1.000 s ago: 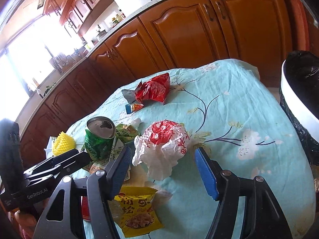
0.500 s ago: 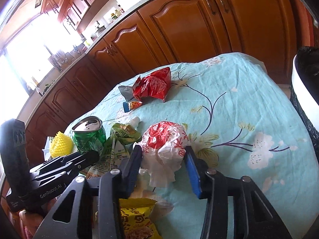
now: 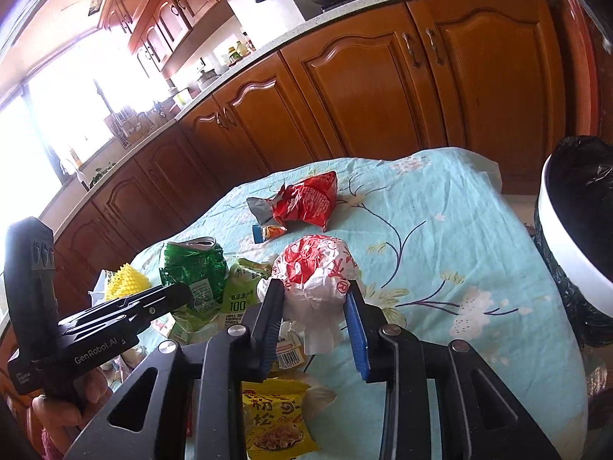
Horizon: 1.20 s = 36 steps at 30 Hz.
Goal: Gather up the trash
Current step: 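Carry the green can and red-white bag over the trash bin with both tools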
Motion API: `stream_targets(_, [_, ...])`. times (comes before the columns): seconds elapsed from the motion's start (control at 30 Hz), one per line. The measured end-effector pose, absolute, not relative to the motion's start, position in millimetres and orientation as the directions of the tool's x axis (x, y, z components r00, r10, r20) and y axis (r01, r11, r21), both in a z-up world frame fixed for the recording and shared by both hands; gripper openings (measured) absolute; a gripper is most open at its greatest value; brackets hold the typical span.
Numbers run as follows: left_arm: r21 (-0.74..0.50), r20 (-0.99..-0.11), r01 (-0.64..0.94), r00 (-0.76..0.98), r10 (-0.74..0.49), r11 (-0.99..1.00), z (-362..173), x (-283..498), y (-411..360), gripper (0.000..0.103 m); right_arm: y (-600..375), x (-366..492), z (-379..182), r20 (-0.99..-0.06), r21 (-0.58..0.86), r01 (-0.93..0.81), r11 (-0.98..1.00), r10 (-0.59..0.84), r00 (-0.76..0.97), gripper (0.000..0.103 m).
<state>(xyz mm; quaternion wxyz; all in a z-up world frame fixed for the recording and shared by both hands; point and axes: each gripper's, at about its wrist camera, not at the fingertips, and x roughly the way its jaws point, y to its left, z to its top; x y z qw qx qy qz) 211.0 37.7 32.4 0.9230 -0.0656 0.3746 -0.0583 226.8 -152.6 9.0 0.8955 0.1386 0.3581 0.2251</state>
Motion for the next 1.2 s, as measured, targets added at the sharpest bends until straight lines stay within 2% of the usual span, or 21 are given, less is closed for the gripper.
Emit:
stream_targets(0.47, [-0.196, -0.619, 0.158, 0.745, -0.247, 0.968, 72, 203, -2, 0.023, -202, 208, 34, -0.52, 0.41, -0.263, 0.873, 0.461, 0.719, 0.032])
stream_targets(1.2, [-0.185, -0.664, 0.35, 0.644, -0.379, 0.918, 58, 233, -135, 0.024, -298, 187, 39, -0.531, 0.365, -0.099, 0.926, 0.294, 0.795, 0.032])
